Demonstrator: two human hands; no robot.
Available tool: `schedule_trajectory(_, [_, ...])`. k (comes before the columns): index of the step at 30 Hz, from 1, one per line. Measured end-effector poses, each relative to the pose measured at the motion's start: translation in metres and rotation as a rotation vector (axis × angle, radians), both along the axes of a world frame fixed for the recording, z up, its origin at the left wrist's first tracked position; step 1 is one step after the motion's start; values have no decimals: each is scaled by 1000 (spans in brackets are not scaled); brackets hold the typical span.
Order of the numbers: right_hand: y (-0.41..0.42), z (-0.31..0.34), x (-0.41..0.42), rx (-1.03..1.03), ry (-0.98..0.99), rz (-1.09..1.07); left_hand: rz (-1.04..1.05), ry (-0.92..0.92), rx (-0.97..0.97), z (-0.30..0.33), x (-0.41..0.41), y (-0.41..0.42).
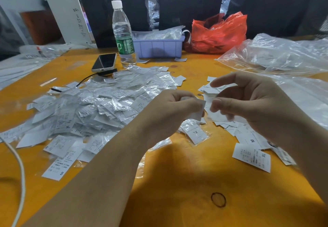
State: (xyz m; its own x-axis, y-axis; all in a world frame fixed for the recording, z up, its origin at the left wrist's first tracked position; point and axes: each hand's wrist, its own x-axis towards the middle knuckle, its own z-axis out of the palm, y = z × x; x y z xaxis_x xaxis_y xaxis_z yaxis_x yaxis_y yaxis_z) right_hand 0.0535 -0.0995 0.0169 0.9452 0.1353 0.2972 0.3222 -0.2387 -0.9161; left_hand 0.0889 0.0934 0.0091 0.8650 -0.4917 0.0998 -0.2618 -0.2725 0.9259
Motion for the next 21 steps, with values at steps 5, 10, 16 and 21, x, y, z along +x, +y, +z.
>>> schedule_trajectory(5, [1,-2,1,2,17,50,-8,-34,7,-3,0,-1])
schedule_trajectory(10, [3,-3,1,14,33,93,10,-42,28,-1,-2,-3])
schedule_trajectory(16, [3,-1,0,-4,38,99,56,-67,62,0,-2,-3])
schedule_trajectory(21, [5,-1,0,3,47,110,44,-66,61,-1,-2,-4])
